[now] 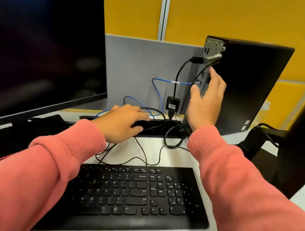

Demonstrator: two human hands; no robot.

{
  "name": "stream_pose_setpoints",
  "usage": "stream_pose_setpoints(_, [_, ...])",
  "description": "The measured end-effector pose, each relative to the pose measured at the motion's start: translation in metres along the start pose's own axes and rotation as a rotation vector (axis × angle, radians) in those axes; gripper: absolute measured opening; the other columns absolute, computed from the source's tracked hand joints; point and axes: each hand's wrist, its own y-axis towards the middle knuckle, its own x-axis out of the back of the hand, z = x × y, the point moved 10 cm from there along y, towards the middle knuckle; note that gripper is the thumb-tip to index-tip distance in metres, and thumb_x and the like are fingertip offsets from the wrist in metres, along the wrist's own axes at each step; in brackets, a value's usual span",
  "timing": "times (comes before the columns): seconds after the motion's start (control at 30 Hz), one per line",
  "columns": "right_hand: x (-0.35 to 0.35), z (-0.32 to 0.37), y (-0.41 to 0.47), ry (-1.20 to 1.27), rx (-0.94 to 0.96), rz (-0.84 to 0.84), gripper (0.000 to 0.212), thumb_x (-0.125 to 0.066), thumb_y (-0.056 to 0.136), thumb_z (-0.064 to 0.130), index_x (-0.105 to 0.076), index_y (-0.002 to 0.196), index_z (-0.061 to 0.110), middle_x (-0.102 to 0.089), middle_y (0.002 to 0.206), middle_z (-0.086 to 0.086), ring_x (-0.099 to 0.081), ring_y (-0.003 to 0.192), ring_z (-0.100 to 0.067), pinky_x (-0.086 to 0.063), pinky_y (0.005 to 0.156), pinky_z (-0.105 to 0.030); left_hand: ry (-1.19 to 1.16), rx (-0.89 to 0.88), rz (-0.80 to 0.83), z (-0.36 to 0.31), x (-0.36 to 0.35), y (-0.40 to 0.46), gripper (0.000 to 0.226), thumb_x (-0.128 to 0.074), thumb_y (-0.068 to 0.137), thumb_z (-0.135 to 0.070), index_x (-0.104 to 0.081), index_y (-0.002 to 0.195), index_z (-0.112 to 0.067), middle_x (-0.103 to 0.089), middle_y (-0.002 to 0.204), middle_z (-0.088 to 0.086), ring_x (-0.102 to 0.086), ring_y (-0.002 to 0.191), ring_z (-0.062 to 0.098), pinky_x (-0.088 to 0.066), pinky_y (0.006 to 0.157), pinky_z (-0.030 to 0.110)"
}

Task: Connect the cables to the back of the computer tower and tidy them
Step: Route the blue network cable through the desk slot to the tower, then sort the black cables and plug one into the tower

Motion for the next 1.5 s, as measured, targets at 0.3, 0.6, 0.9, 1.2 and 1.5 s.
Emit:
stream_pose_setpoints(0.3, [-0.021, -0.037, -0.125, -0.247, -0.051, 0.749, 0.015, -0.066, 0.093, 0.033, -0.074, 0.083, 0.025, -0.072, 0.087, 0.007, -0.063, 0.086, -0.009, -0.045, 0.078, -0.028, -0.307, 0.071, 0.162, -0.007, -0.085, -0.075, 0.069, -0.049, 0.08, -0.08, -0.053, 0.139, -0.045, -0.052, 0.144, -0.018, -0.043, 0.137, 0.009, -0.032, 0.117, 0.05])
stream_pose_setpoints(0.6, [0.027, -0.086, -0.144, -0.273, -0.173, 0.423, 0.072, -0.051, 0.081, -0.01, -0.05, 0.145, 0.025, -0.047, 0.138, 0.001, -0.043, 0.131, -0.021, -0.026, 0.112, -0.023, -0.369, 0.196, -0.225, 0.001, -0.076, -0.084, 0.007, -0.071, 0.092, -0.032, -0.066, 0.087, -0.031, -0.065, 0.087, -0.015, -0.06, 0.085, 0.004, -0.053, 0.083, 0.037])
stream_pose_setpoints(0.9, [0.021, -0.119, -0.143, -0.607, -0.265, 0.471, 0.041, -0.048, 0.1, 0.018, -0.048, 0.141, 0.022, -0.059, 0.131, -0.004, -0.049, 0.124, -0.029, -0.04, 0.106, -0.049, -0.944, 0.51, -0.618, 0.055, -0.058, -0.114, 0.013, -0.065, 0.097, -0.008, -0.073, 0.093, -0.018, -0.069, 0.081, -0.005, -0.063, 0.066, 0.011, -0.051, 0.069, 0.02])
stream_pose_setpoints(1.2, [0.01, -0.118, -0.143, -0.574, -0.211, 0.488, 0.016, -0.046, 0.103, 0.031, -0.061, 0.099, 0.03, -0.059, 0.106, 0.006, -0.048, 0.107, -0.022, -0.034, 0.088, -0.043, -0.858, 0.454, -0.59, 0.04, -0.055, -0.114, 0.021, -0.06, 0.099, -0.007, -0.071, 0.102, -0.025, -0.069, 0.086, 0.002, -0.066, 0.072, 0.014, -0.05, 0.07, 0.015])
stream_pose_setpoints(1.5, [0.017, -0.102, -0.141, -0.208, -0.118, 0.362, 0.01, -0.053, 0.1, 0.027, -0.059, 0.092, 0.027, -0.062, 0.091, 0.01, -0.055, 0.092, -0.019, -0.049, 0.083, -0.045, -0.277, -0.032, -0.696, -0.063, -0.009, -0.111, 0.025, -0.062, 0.092, -0.007, -0.071, 0.114, -0.012, -0.064, 0.109, -0.001, -0.057, 0.101, 0.022, -0.045, 0.092, 0.043])
